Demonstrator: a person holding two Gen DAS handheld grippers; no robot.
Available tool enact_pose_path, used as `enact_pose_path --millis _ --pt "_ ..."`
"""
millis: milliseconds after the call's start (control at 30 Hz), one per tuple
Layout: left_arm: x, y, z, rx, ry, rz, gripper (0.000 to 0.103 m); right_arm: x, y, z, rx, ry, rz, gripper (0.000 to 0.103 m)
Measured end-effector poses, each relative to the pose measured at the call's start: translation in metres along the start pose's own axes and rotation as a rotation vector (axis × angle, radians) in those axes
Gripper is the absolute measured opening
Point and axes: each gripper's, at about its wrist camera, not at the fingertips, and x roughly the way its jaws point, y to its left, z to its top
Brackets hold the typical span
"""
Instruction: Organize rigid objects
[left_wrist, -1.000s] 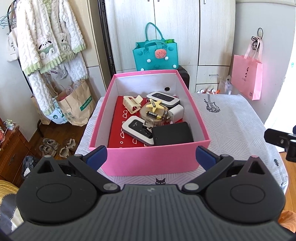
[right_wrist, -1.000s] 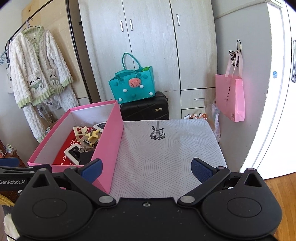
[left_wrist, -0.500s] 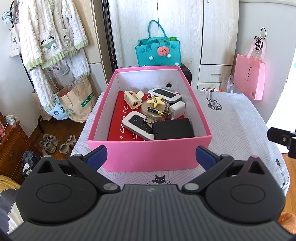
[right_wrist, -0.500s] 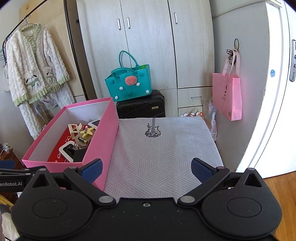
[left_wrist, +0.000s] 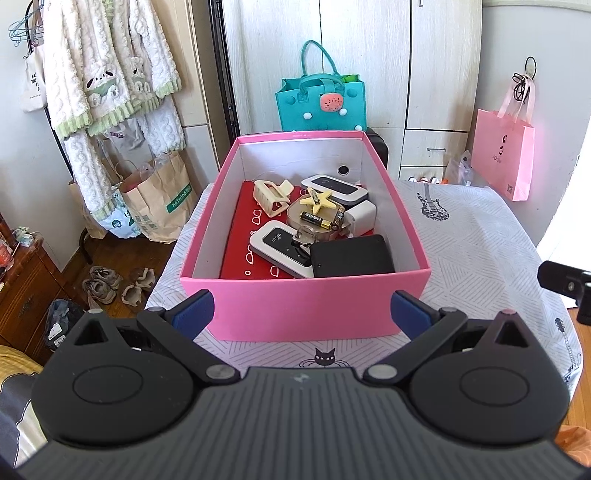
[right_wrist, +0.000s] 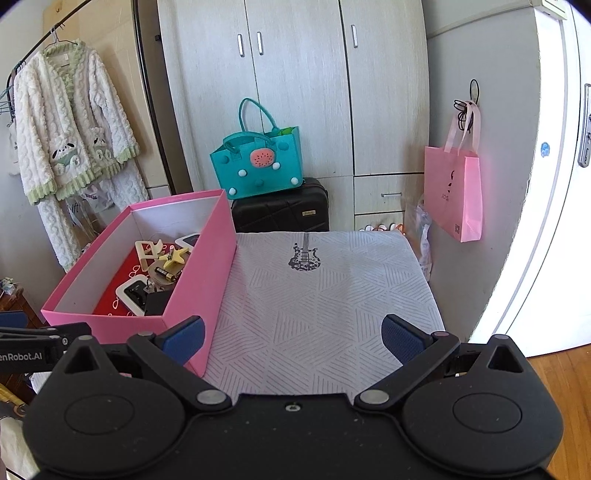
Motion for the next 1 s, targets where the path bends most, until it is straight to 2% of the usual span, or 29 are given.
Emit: enact_pose_path --millis 600,1000 --pt "0.0007 -0.002 -0.0027 0.03 -0.016 0.047 0.103 -0.0021 -0.0042 -0.0026 0.031 -0.002 -0.003 0.103" --pt "0.0008 -0.0029 -0.005 0.04 -0.013 0.035 0.103 0.0022 -0.0024 -0.003 0.025 0.008 -0.008 0.103"
